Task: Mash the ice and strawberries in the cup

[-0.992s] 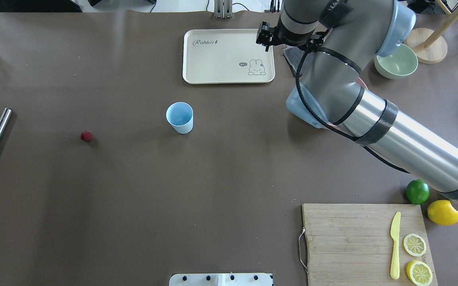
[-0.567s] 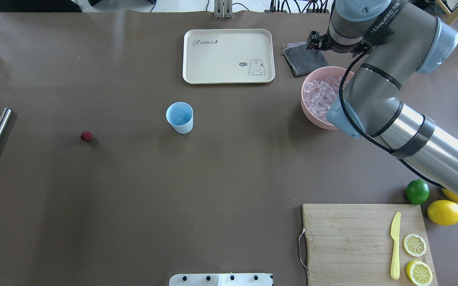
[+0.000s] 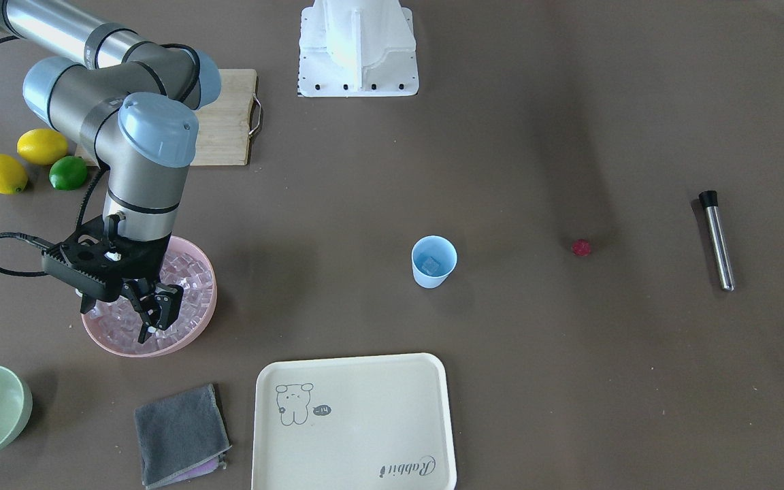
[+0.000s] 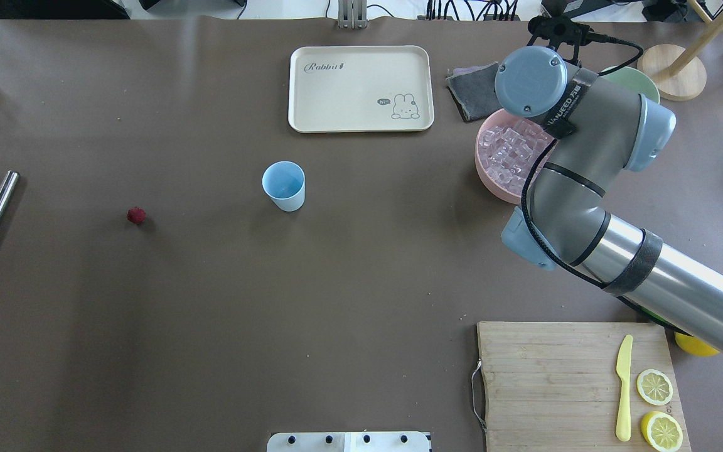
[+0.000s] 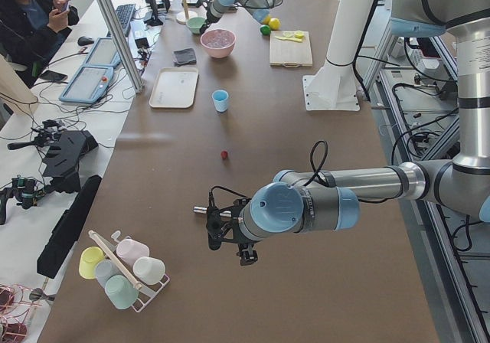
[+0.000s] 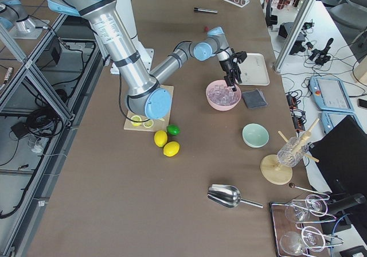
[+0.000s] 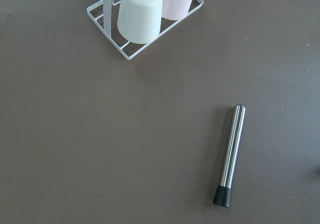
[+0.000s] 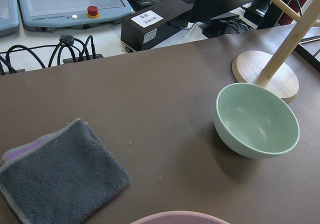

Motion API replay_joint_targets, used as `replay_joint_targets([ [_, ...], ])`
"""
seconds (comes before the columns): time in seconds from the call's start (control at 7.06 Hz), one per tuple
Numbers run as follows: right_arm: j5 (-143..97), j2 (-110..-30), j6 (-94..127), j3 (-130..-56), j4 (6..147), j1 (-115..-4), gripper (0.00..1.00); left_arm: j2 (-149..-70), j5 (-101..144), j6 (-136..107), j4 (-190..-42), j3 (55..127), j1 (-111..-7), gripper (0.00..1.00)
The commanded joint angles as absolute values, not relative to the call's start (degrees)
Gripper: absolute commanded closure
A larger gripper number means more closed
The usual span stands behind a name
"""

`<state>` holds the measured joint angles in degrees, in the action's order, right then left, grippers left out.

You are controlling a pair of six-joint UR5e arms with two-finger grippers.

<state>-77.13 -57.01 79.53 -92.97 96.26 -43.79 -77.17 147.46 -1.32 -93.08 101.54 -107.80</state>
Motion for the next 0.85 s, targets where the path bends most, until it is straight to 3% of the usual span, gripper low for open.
replay_joint_targets([
  [0.0, -74.89, -57.57, 80.42, -92.72, 98.07, -43.86, 0.11, -77.17, 147.48, -1.32, -93.08, 101.34, -107.84, 0.01],
  [0.71, -74.53, -57.57, 83.57, -90.18, 98.96, -42.2, 0.21, -75.85, 147.74, -1.32, -94.12, 101.43, -108.02, 0.01],
])
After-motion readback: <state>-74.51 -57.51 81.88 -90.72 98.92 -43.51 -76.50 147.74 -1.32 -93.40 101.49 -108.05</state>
